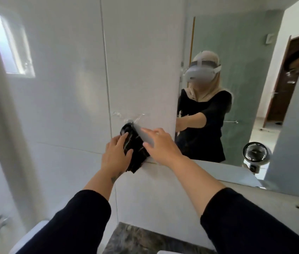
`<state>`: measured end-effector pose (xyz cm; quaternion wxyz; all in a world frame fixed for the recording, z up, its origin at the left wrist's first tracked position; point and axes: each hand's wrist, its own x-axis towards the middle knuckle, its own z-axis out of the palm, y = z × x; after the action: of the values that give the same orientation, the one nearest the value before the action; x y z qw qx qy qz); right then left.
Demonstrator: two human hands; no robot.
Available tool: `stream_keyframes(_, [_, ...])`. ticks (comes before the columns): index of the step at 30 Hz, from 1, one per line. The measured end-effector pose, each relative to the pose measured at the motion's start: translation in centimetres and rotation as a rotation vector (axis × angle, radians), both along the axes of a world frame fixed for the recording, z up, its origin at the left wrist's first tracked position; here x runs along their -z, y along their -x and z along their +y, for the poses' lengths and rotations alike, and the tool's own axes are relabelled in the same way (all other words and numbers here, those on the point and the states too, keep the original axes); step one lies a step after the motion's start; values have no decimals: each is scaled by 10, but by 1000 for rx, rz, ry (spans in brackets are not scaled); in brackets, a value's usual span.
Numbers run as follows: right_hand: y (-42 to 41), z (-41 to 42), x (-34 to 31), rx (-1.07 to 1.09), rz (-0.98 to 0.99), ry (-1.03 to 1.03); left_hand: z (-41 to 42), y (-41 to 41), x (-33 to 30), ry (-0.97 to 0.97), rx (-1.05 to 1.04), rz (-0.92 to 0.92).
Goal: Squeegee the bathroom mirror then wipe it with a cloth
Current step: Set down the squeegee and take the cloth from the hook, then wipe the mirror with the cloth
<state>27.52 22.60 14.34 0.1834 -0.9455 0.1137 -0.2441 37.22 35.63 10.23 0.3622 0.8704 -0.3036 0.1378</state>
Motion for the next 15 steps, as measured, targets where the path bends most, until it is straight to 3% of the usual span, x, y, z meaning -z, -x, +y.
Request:
stream_keyframes(6, [-77, 17, 32, -14, -52, -79, -8, -57, 27, 106, 26, 112])
stream_keyframes(11, [-105, 29, 44, -18, -185, -214, -13, -60, 37, 331, 170, 104])
stream_keyframes(15, [-95, 35, 25, -107, -266, -343, -6, -43, 17, 384, 175, 19])
